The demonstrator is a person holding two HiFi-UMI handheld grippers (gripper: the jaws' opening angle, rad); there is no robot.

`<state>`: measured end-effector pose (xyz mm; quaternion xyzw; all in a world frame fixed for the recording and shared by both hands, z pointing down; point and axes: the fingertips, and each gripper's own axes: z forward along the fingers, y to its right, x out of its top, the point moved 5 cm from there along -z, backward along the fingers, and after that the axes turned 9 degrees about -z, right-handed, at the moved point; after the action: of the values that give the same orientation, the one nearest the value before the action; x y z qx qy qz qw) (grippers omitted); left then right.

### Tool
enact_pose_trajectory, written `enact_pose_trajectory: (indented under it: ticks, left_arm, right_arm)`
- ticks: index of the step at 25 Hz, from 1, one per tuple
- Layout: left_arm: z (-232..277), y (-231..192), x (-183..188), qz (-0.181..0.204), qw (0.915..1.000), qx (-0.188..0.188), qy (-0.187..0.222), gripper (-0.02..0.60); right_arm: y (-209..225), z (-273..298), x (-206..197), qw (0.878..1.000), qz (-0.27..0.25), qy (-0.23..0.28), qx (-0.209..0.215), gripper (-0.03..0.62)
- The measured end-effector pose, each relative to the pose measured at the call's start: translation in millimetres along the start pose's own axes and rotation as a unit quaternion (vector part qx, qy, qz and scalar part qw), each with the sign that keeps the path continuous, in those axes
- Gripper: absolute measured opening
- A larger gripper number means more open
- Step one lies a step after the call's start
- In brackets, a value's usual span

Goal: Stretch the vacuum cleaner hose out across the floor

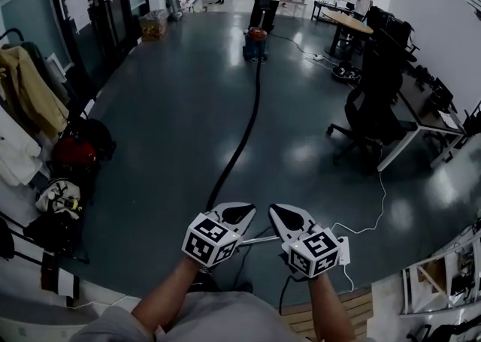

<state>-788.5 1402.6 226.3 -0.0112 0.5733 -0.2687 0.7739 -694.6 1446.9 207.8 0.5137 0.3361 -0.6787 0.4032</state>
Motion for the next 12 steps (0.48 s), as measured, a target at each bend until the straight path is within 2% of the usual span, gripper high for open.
enact_pose_trajectory:
  ticks: [12]
  left_arm:
    - [-0.8, -4.0, 8.0, 0.000, 1.0000, -0.001, 0.001, 0.008]
  right_arm:
    - [0.8, 4.4, 3.7, 1.000, 0.002, 0.002, 0.004, 0.006]
